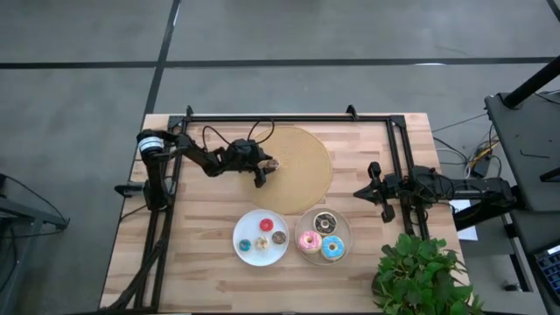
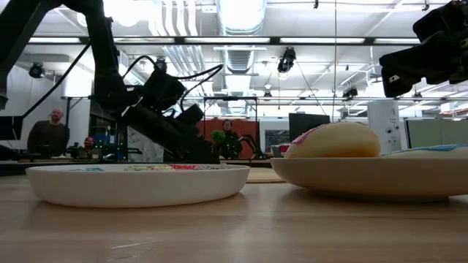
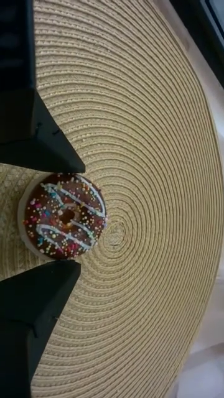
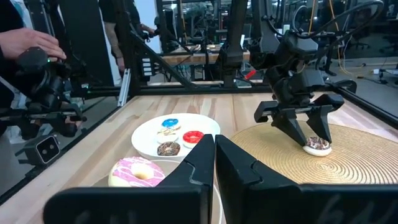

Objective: Pick & Place donuts
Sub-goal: Put the small brown donut on the white plate

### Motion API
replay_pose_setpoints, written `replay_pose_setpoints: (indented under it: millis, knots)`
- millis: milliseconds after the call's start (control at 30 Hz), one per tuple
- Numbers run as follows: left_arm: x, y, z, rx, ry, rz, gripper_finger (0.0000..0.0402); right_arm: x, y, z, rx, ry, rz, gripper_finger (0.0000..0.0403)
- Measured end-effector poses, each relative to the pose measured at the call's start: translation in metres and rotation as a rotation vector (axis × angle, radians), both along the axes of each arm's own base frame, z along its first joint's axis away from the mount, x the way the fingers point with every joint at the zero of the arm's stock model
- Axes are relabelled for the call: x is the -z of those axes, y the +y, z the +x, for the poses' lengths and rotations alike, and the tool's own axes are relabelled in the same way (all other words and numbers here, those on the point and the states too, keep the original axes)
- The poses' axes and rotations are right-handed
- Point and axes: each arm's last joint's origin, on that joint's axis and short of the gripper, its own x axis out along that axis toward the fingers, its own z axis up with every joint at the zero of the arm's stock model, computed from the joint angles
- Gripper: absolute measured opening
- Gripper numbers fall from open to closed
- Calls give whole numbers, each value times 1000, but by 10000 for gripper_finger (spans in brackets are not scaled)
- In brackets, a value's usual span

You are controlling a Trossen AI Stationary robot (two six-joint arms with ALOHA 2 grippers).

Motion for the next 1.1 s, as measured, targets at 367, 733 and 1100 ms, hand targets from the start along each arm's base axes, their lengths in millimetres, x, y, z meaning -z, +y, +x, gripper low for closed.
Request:
replay_pose_setpoints:
  millis: [367,733,1100]
  knots:
    - [0,0,0,0,4,-2,191,0,0,0,0,0,3,8]
    - [-1,0,0,-1,3,-1,191,0,0,0,0,-1,-1,8]
    - [-8,1,2,0,-20,11,191,0,0,0,1,0,3,8]
